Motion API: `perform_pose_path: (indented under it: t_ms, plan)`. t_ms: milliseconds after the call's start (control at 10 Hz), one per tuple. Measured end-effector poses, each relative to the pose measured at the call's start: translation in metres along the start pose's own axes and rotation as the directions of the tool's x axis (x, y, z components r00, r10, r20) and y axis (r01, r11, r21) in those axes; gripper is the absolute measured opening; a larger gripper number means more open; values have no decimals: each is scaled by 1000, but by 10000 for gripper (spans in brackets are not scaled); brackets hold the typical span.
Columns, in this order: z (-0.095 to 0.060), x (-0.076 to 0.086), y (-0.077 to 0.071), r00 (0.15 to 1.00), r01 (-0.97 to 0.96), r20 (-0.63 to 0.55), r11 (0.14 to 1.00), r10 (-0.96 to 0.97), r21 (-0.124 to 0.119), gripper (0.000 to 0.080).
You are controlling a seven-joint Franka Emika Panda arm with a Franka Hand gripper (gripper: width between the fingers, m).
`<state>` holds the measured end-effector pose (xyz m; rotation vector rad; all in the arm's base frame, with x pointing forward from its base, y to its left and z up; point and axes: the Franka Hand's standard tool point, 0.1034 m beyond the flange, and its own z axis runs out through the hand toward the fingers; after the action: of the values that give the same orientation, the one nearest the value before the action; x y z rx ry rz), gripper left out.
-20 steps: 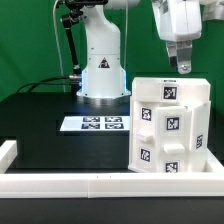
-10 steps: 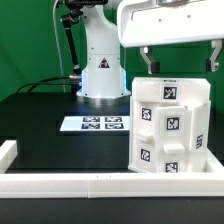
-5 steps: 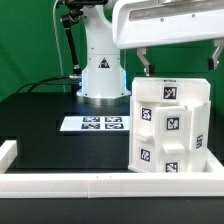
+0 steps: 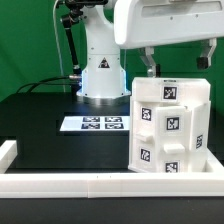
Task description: Assemble cabinet
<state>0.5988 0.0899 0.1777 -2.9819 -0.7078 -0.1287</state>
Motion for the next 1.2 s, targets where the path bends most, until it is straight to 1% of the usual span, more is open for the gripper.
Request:
perform_pose_path:
  t_ms: [100, 300, 600, 900, 1200]
  plan:
    - [1, -1, 0, 995, 99, 13, 995, -99, -13, 797]
    - [2, -1, -1, 963, 269, 29, 963, -269, -25, 797]
    - [7, -6, 3, 905, 424, 42, 905, -423, -18, 797]
    - [12, -10, 7, 796, 603, 73, 798, -600, -13, 797]
    - [23, -14, 6, 792, 607, 85, 795, -605, -4, 797]
